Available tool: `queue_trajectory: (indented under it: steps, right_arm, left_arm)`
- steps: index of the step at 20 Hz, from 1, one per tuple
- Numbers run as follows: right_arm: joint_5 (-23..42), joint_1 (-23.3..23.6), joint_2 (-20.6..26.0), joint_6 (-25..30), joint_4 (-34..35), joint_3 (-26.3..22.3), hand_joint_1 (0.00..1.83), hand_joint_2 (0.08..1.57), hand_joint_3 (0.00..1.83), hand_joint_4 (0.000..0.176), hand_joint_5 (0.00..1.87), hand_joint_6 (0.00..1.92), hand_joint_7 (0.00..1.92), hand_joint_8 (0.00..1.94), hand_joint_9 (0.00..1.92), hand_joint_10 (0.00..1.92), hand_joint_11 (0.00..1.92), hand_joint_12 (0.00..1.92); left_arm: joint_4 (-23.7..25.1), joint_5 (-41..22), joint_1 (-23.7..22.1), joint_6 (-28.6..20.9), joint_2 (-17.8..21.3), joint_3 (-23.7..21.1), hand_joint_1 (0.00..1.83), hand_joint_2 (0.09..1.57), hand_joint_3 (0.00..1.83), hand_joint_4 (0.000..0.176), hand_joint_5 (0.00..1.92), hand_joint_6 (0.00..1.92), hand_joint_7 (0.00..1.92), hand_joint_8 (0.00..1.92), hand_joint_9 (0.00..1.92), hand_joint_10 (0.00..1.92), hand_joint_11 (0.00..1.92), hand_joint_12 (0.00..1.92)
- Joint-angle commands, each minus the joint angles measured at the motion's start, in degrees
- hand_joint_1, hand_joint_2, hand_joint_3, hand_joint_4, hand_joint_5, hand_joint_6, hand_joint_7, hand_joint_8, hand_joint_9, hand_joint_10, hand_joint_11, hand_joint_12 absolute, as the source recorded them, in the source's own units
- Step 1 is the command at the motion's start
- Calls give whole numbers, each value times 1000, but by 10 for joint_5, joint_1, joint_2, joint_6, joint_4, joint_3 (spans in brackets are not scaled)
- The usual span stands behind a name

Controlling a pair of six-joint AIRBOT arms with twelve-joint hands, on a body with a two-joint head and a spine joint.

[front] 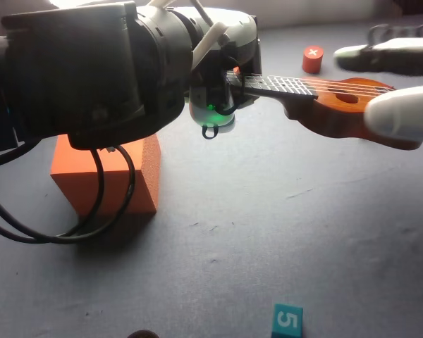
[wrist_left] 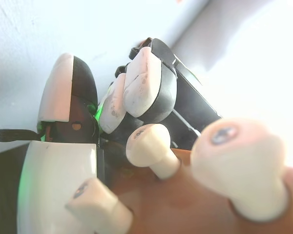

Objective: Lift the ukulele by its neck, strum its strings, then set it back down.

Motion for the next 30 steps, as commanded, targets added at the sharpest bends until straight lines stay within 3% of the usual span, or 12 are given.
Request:
queue_trajectory:
  steps: [1,5,11,18,24,30]
  right_arm:
    - [84,8,7,-7,4,-3,0,1302,0,0,131,18,136,10,102,10,0,0]
    - [152,1,11,-24,4,-3,0,1301,0,0,138,20,143,10,111,14,19,9]
    - [164,0,8,-10,4,-3,0,1306,1,0,124,12,141,7,103,10,7,4]
    - [163,0,8,-2,4,-3,0,1311,3,0,123,9,136,3,98,7,0,0]
    - [163,-1,7,-1,4,-4,0,1304,0,0,126,10,126,0,95,5,0,0]
    - [163,-1,7,-1,4,-4,0,1307,1,0,112,12,125,8,100,12,0,0]
  left_arm:
    - [35,-14,-6,-2,4,-1,1469,1207,10,173,1319,1921,1426,1921,1510,1921,1537,1921]
    - [45,-11,-6,9,4,-2,1470,1217,14,168,1326,1921,1432,1921,1515,1921,1543,1921]
    - [54,5,1,8,5,-5,1453,1219,14,174,1308,1921,1429,1921,1512,1921,1545,1921]
    - [75,22,26,-54,13,-30,1472,1209,8,165,1336,1921,1446,1921,1518,1921,1543,1921]
    - [151,59,57,-114,22,-71,1461,1206,7,170,1311,1921,1423,1921,1502,1921,1534,1921]
    - [210,81,91,-161,14,-76,1455,1210,8,170,1311,1921,1414,1921,1491,1921,1533,1921]
